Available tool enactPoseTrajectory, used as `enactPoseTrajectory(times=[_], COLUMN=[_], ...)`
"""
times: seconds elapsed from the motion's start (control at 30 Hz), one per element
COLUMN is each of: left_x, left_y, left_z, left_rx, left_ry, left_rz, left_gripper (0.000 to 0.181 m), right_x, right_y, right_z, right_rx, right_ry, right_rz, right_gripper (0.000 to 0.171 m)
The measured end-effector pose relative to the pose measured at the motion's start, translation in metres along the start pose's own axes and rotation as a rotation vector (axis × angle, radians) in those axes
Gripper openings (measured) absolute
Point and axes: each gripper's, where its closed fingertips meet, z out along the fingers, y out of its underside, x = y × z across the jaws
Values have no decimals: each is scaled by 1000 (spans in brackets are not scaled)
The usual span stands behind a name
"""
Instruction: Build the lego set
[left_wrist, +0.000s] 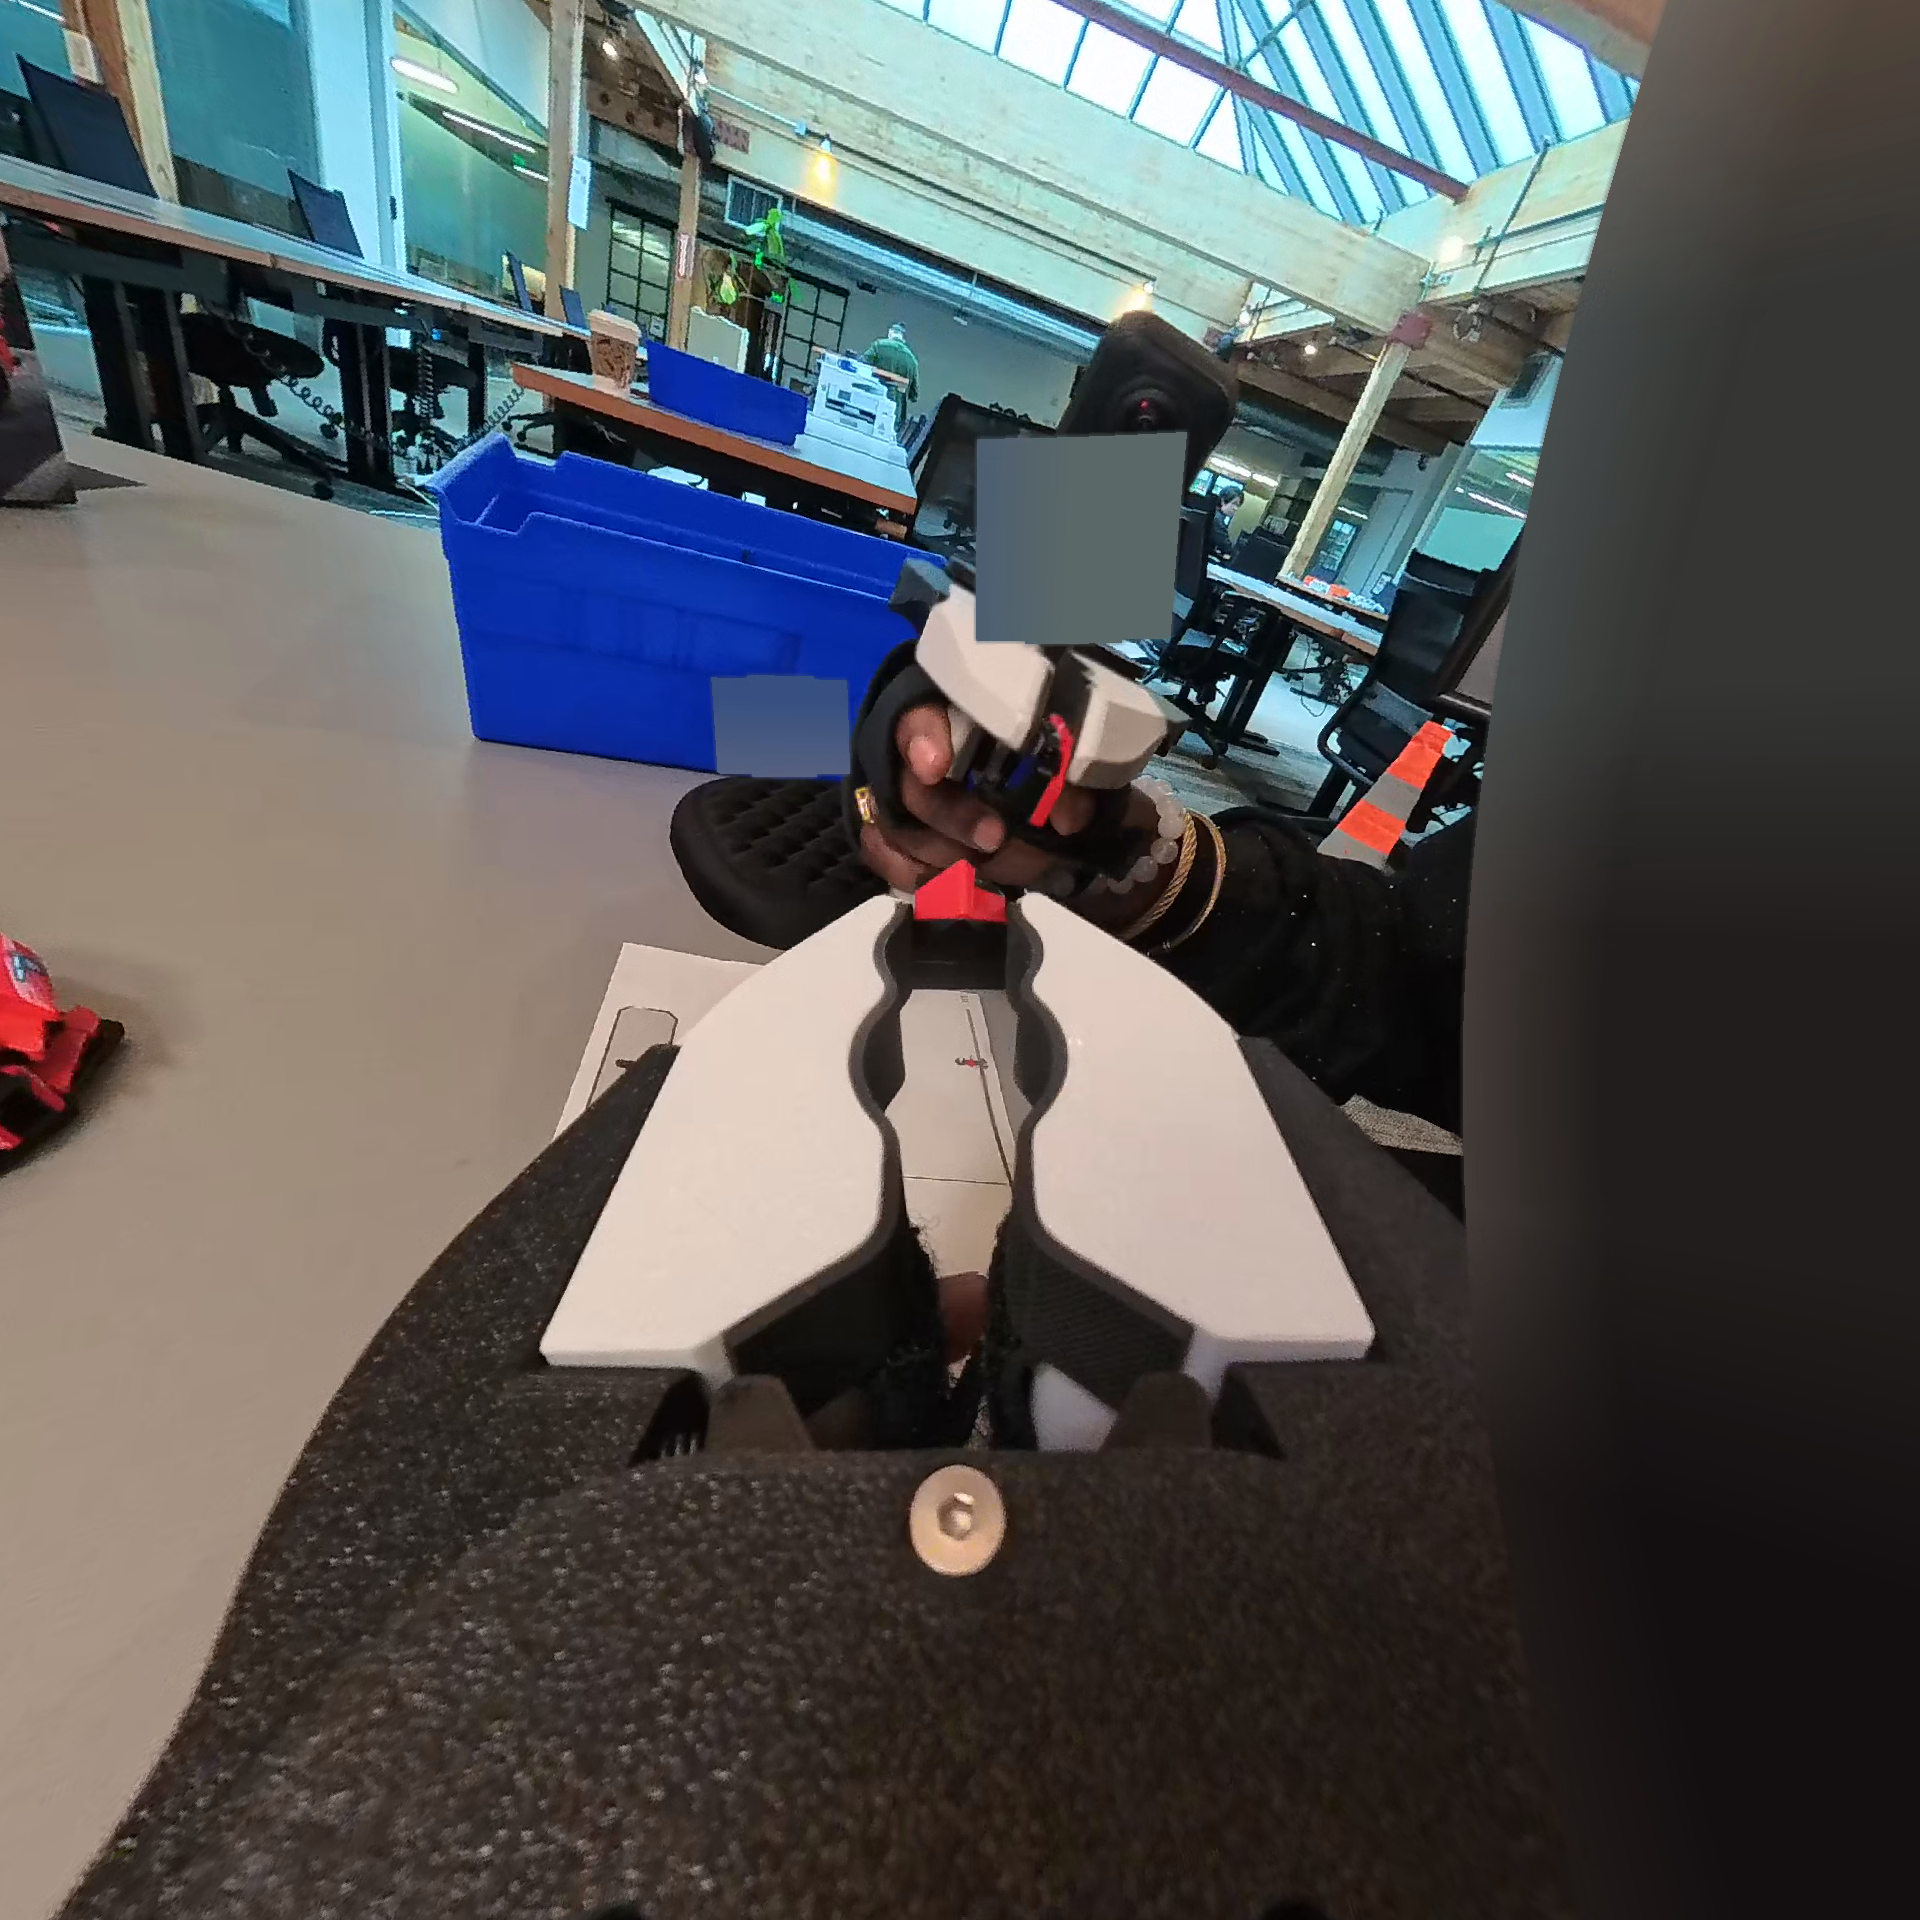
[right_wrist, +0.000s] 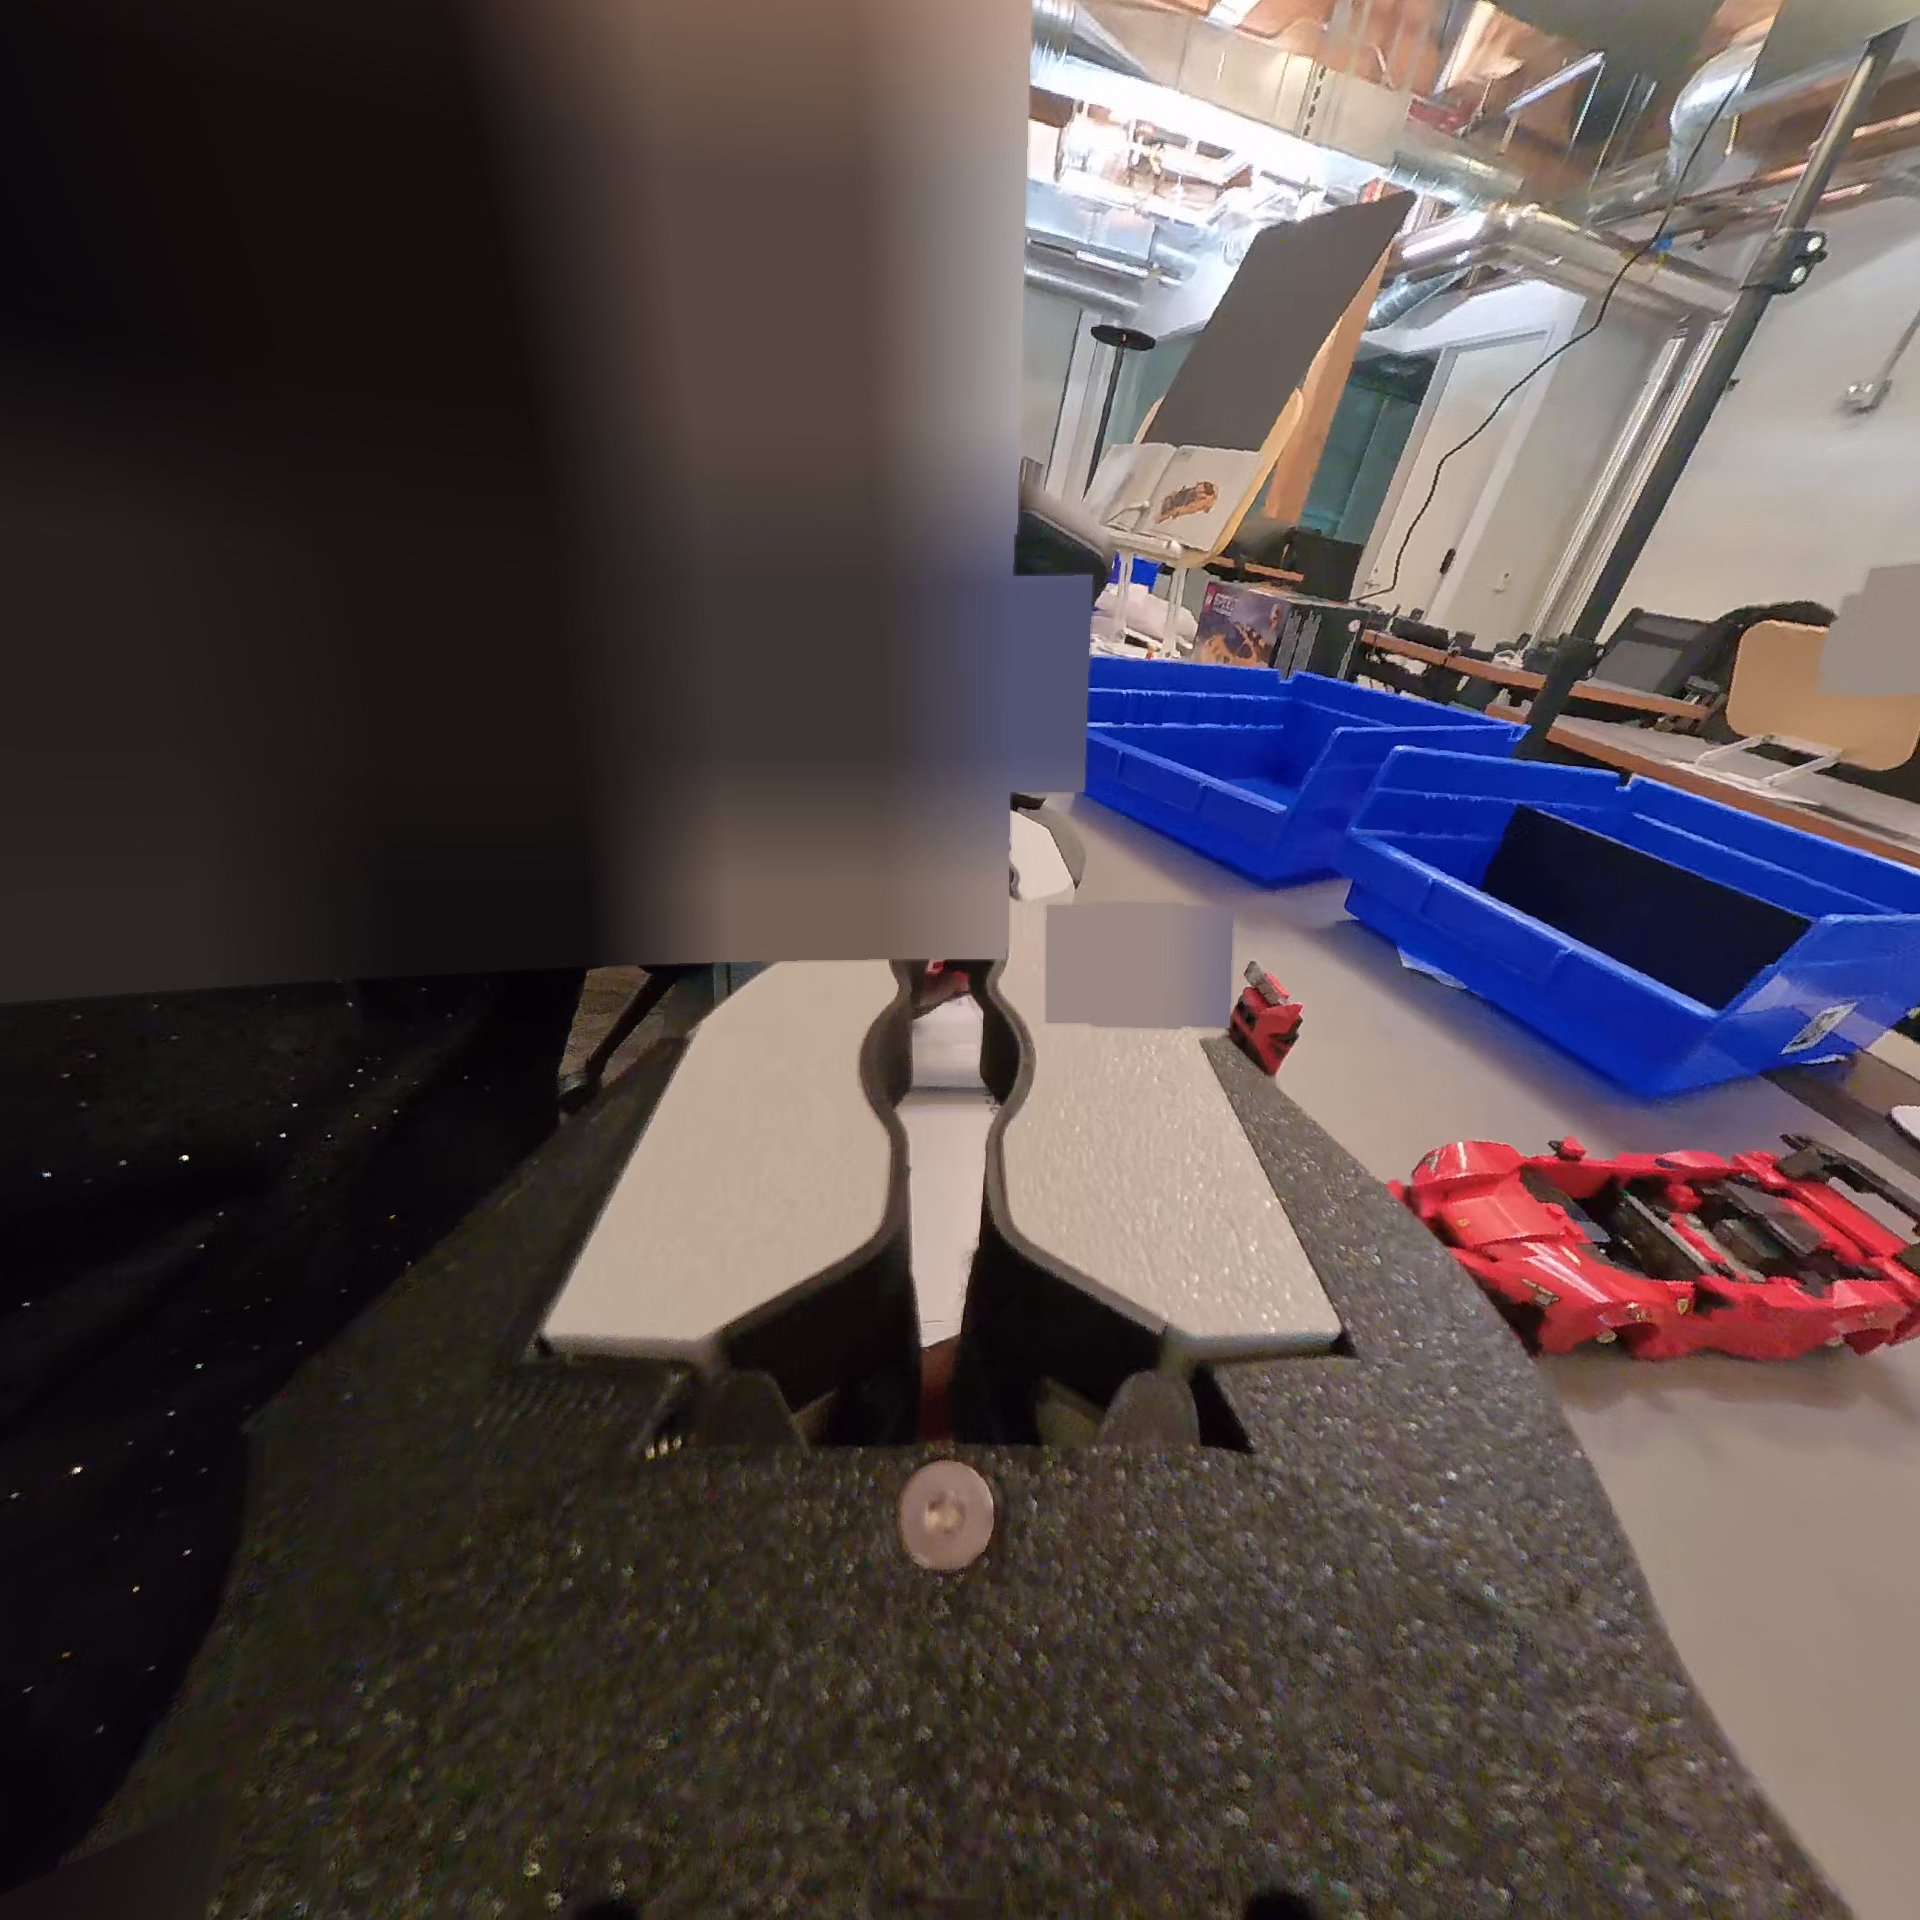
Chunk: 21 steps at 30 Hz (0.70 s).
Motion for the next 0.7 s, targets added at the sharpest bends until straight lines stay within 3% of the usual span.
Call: enactPoseTrajectory(times=[0.3, 0.43, 0.7], left_x=[-5, -40, -51], left_y=[-1, 30, 75], left_z=[-2, -13, -9], left_rx=[-19, -347, -637], left_ry=[-50, -305, -326], left_rz=[10, 142, 107], left_gripper=[17, 17, 21], right_x=[3, 6, -4], right_y=[13, 10, 5], right_z=[1, -4, -4], right_rx=[-91, -85, -55], right_ry=[9, 14, -46], right_rz=[47, 56, 50], right_gripper=[8, 7, 7])
